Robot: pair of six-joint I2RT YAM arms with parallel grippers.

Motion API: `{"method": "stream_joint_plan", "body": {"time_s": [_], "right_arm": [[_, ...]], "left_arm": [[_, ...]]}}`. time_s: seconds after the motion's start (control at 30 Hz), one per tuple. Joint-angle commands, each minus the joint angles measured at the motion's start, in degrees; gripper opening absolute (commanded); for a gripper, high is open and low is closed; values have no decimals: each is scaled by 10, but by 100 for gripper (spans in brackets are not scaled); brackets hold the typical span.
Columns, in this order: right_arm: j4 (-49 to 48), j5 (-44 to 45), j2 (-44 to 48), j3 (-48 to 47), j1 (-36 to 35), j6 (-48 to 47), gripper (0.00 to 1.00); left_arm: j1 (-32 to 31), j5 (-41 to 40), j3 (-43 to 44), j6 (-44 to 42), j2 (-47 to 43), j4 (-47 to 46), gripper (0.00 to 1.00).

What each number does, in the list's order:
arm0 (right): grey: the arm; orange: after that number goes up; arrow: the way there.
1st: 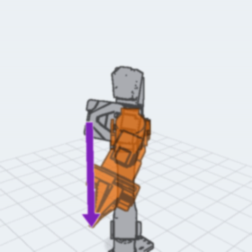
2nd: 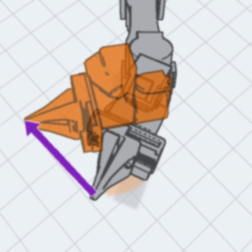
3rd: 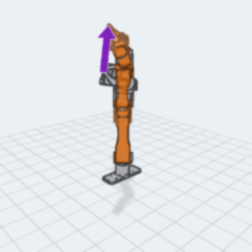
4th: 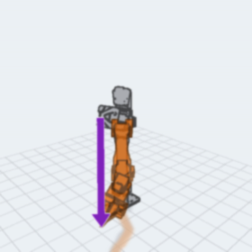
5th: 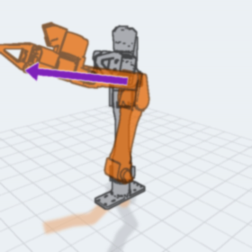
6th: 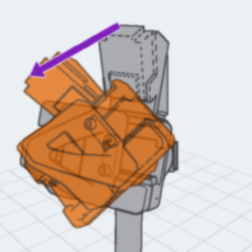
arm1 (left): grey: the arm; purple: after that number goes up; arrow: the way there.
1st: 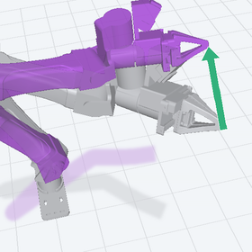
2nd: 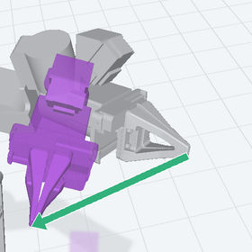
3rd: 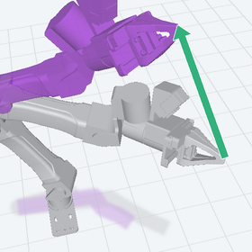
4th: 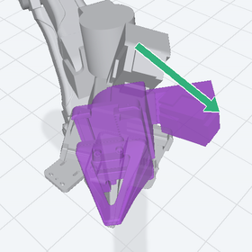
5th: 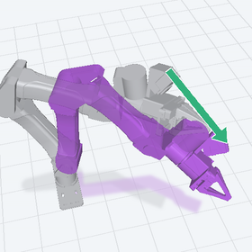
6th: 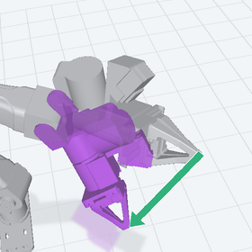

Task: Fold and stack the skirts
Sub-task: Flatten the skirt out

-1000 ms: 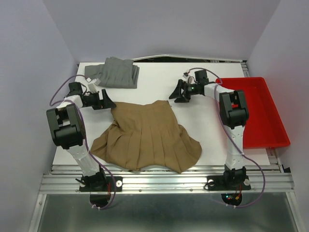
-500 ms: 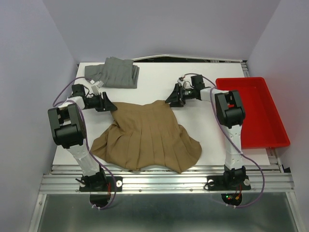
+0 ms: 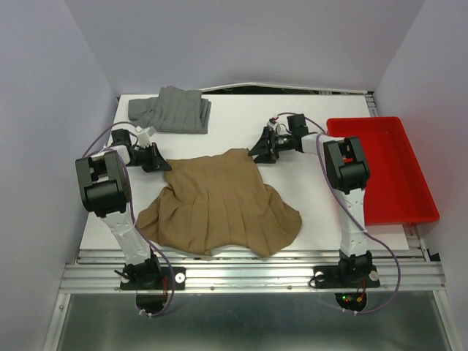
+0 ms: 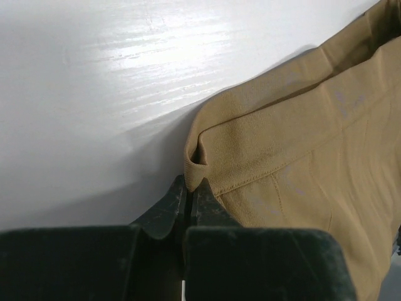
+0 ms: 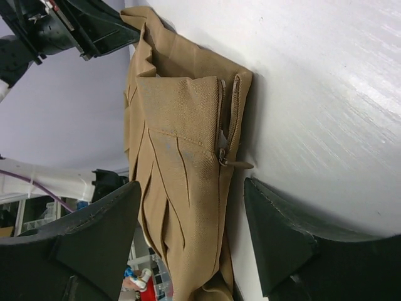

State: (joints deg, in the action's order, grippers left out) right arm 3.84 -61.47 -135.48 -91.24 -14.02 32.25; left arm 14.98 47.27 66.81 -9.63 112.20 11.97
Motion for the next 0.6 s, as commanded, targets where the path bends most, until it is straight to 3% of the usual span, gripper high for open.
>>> {"method": "stream_joint_plan", "body": {"time_s": [0.0,0.33,0.43,0.57], "right_arm": [[33,117,-38,0,-17,-6,73],[6,121,-112,-78,-39,53,70],[-20,103,-131,-94,-39,80,61],[-29,103,-124,-111,-39,69,34]], "left_arm": [[-3,-51,32,-8,8,17,0],[-12,-51,42,-14,14,20,0],[-11,-51,42,-16,13,22,0],[-11,-53,39,-13,6,18,0]]}}
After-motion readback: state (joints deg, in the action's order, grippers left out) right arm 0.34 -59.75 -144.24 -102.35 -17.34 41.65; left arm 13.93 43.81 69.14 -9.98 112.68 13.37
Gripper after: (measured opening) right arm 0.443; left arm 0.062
